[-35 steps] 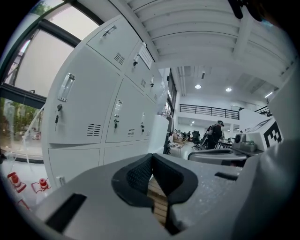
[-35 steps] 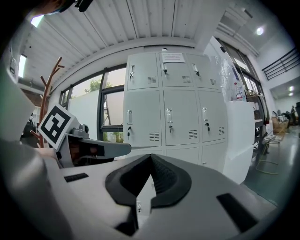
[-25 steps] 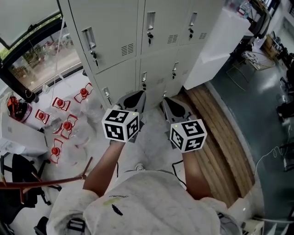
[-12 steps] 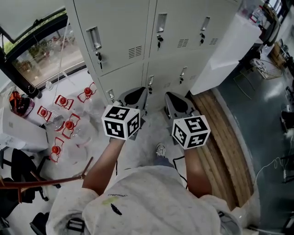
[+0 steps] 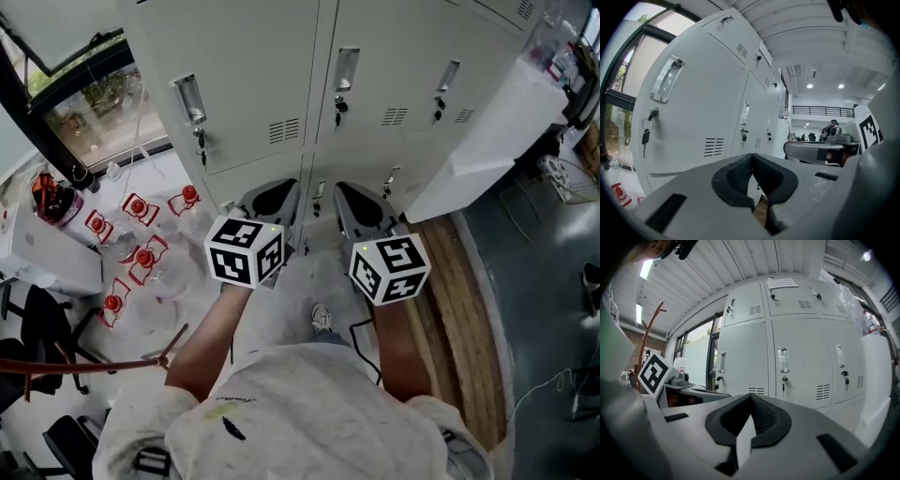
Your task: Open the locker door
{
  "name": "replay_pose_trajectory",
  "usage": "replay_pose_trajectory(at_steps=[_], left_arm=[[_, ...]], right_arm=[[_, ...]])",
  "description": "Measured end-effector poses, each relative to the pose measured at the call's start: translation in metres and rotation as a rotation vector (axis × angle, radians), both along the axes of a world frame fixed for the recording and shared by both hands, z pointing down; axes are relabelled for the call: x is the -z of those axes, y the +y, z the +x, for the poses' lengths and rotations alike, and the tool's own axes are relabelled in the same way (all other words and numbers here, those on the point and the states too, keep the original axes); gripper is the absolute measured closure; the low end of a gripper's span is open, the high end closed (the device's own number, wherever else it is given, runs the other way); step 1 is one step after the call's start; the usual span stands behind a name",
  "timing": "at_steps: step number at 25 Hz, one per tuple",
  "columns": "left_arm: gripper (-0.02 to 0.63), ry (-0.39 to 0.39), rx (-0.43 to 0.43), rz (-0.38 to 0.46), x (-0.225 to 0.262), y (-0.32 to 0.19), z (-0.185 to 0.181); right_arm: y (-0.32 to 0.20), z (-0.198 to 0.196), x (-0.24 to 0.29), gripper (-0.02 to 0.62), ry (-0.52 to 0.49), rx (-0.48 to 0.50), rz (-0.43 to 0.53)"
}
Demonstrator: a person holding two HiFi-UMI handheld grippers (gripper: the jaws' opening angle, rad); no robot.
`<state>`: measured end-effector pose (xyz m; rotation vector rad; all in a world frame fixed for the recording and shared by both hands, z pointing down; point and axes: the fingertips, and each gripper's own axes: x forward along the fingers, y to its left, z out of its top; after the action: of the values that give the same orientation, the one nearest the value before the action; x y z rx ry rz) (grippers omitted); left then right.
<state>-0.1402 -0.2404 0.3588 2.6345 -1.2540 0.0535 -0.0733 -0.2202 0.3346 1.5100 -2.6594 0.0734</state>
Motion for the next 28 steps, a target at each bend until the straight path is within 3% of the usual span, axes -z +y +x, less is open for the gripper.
replay_pose_trajectory(at_steps=[15,28], left_arm=[[0.600,-0.020,0.122,0.024,0.022,-0.078,0.039],[0.600,-0.035,0.257,0.032,0.025,-0.117,0.033]], right_arm=[[-0.093,0.031,0.037,0.595,-0.021,0.170,0.074],[-0.134,0.026,0.055,0.594,-0.023,0.296,0.120]])
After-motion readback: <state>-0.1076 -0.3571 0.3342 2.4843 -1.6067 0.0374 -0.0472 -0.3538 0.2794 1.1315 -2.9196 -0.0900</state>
